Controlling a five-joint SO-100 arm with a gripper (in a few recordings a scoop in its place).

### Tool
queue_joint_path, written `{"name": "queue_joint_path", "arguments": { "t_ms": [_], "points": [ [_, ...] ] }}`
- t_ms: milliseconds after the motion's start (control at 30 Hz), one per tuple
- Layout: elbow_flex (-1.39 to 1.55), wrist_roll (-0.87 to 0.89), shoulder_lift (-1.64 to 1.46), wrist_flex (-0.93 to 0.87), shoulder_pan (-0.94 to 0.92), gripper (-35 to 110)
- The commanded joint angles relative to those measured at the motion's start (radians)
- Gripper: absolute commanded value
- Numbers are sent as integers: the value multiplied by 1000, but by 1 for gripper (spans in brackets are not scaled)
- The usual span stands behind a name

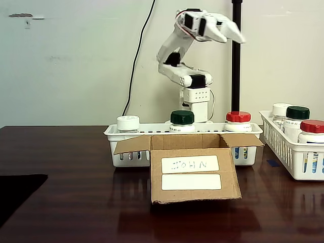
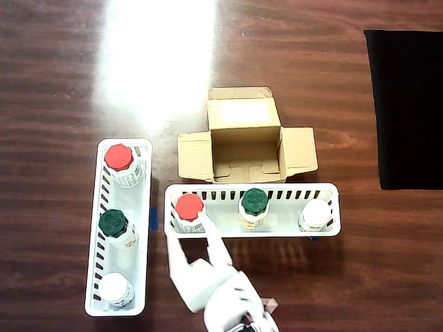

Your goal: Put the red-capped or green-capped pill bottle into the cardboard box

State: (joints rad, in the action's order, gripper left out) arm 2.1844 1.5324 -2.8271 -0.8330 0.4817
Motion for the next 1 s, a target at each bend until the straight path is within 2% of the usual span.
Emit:
{"name": "queue_joint_path", "arguments": {
  "t_ms": [0,133,233,433,733,967],
  "points": [
    [-84,-3,186,164,89,76],
    [-80,-25,339,373,172,92],
    [-57,-32,460,543,215,97],
    [87,-21,532,779,275,98],
    [172,-77,624,908,276,98],
    [216,-57,805,1106,224,98]
  ]
}}
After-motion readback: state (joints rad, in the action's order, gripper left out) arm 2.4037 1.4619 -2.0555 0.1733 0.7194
